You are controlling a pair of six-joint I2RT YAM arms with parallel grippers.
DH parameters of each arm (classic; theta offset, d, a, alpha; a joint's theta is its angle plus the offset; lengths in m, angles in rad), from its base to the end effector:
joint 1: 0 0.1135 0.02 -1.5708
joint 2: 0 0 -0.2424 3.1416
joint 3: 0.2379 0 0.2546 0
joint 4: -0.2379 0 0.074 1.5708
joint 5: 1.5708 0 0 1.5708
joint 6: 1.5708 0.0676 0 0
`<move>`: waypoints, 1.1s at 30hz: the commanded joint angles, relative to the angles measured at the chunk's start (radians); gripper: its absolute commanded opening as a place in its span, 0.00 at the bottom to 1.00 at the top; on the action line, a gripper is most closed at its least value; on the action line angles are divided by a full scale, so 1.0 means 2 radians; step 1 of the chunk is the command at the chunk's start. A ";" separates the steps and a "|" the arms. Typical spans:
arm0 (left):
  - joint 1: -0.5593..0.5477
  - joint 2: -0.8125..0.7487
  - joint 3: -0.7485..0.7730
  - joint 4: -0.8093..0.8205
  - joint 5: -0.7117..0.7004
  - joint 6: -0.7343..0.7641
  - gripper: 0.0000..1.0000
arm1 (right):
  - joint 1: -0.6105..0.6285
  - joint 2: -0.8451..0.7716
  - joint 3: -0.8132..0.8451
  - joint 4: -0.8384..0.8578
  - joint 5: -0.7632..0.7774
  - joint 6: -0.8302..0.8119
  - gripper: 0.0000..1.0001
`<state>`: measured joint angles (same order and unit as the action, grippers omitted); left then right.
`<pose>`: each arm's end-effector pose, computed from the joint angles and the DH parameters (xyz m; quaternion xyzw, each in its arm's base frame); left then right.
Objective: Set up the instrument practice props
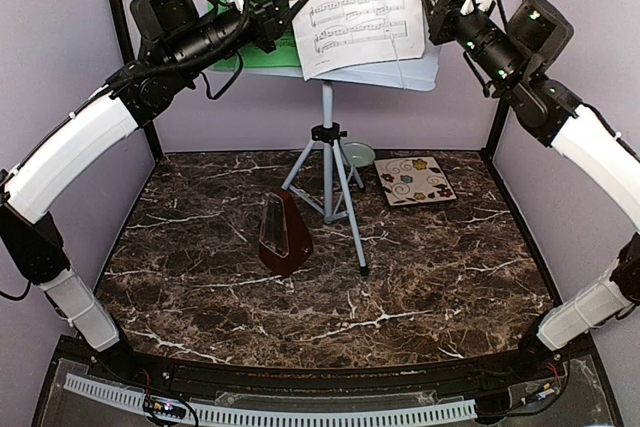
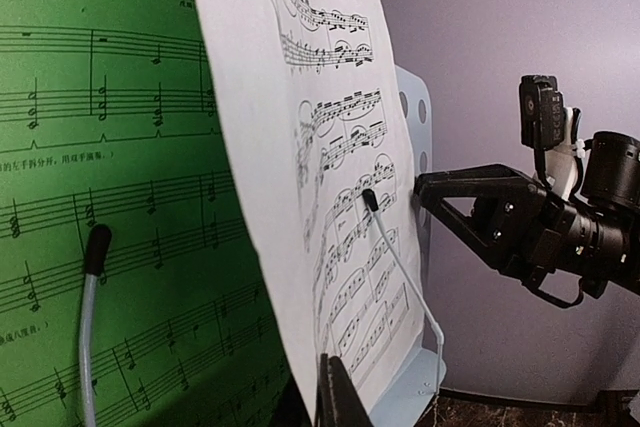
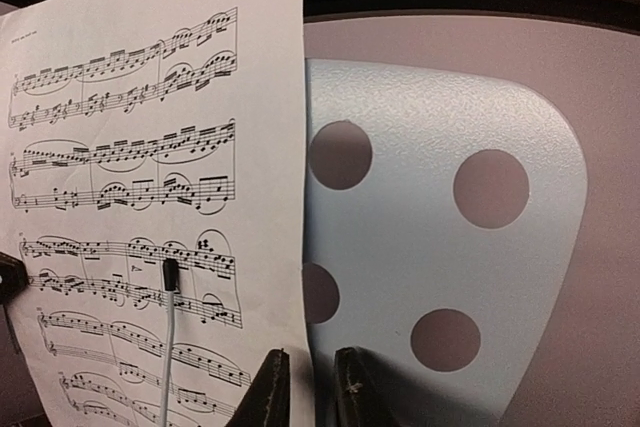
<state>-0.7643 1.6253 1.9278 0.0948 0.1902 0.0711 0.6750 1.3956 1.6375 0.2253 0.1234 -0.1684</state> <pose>0.2662 -0.2729 0.5408 0.2959 0.4717 -0.3311 0.7618 0.2625 0.1994 0.5333 -0.1662 0.4989 0.1817 0.8309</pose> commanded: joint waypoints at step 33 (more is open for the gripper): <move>0.000 0.009 0.040 0.001 0.014 0.019 0.04 | -0.001 0.031 0.057 -0.010 -0.061 0.038 0.13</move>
<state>-0.7643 1.6466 1.9774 0.0788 0.2070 0.0978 0.6746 1.4654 1.7519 0.1848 0.0132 -0.1051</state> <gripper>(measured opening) 0.039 0.118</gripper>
